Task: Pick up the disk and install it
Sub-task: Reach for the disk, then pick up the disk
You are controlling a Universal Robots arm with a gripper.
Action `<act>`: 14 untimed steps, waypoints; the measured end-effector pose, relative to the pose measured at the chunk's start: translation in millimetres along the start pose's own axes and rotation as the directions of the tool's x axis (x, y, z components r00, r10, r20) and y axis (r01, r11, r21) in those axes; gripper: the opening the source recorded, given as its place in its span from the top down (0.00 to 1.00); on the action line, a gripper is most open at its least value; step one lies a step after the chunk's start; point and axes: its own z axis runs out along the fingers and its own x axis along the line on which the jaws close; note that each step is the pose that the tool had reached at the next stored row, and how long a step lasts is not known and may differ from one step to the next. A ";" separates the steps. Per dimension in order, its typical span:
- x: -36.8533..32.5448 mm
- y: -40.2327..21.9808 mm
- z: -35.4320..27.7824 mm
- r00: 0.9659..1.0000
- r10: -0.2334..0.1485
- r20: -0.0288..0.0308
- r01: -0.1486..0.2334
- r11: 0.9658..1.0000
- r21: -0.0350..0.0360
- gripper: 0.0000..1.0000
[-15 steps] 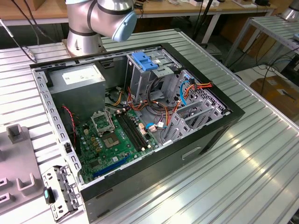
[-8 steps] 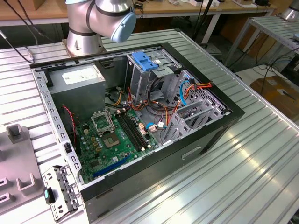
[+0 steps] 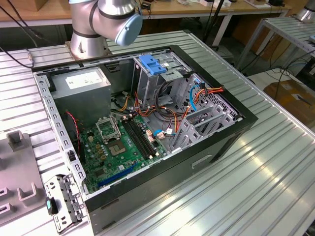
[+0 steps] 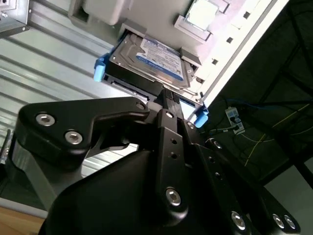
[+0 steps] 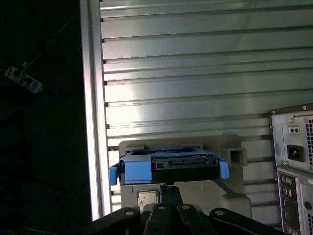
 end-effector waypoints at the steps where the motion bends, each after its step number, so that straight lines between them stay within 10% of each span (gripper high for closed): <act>1: 3.8 0.3 0.4 1.000 0.000 0.000 0.000 1.000 0.000 0.89; 5: 23.2 1.1 2.3 1.000 0.000 -0.004 0.000 1.000 0.000 0.89; 14: 24.3 1.0 2.4 1.000 0.000 -0.004 0.000 1.000 0.000 0.89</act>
